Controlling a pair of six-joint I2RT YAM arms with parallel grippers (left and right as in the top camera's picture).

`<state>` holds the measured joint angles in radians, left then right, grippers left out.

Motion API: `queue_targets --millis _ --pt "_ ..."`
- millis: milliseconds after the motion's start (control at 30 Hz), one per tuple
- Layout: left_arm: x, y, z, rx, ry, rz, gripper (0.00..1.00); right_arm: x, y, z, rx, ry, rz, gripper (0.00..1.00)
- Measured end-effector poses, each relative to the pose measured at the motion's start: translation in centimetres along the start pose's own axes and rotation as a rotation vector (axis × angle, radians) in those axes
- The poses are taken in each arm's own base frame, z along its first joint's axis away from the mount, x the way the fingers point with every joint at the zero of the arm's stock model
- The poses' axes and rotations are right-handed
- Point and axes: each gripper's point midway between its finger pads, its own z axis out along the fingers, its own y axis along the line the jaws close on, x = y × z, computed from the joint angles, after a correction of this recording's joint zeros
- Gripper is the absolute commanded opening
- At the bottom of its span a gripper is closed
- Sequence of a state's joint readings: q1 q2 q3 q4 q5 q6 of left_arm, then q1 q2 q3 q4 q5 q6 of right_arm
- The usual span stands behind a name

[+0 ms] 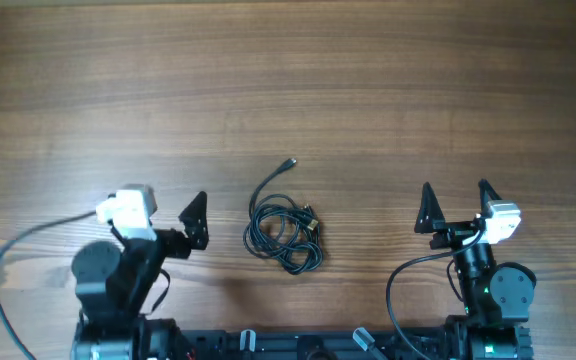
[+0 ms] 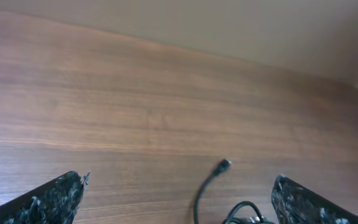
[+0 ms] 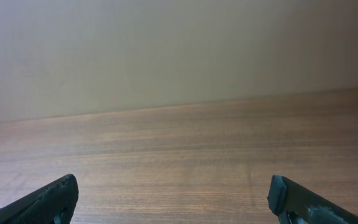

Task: Untangle cables
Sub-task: 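Reach the left gripper to the black cable bundle and grasp it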

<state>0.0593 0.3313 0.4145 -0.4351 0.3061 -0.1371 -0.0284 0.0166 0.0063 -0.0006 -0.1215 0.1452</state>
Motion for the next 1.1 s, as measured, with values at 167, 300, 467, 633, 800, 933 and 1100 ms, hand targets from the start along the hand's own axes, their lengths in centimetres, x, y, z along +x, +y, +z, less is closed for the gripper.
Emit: queue_targets --millis 167,300,467,633,800,933,1100 --pt "-0.1 -0.8 2.1 0.028 0.264 -0.095 1.0 0.0 0.0 0.0 0.0 -0.001 0.0 1.0" --pt "-0.3 -1.1 3.5 0.026 0.46 -0.169 1.0 0.0 0.0 0.0 0.0 -0.002 0.0 1.0" --pt "2.8 -4.2 4.8 0.114 0.646 -0.144 1.0 0.0 0.0 0.0 0.0 -0.002 0.0 1.0" --pt "7.0 -5.8 5.4 0.144 0.831 -0.127 1.0 0.0 -0.1 0.0 0.003 -0.002 0.0 1.0" --pt "9.7 -5.3 6.3 0.104 0.94 -0.122 1.0 0.0 -0.1 0.0 0.003 -0.002 0.0 1.0" --pt "12.1 -4.5 6.6 0.071 1.039 -0.12 1.0 -0.1 -0.1 0.0 0.003 -0.002 0.0 1.0" --pt "14.5 -5.0 6.3 0.119 1.137 -0.023 1.0 -0.1 0.0 0.0 0.003 -0.003 0.056 1.0"
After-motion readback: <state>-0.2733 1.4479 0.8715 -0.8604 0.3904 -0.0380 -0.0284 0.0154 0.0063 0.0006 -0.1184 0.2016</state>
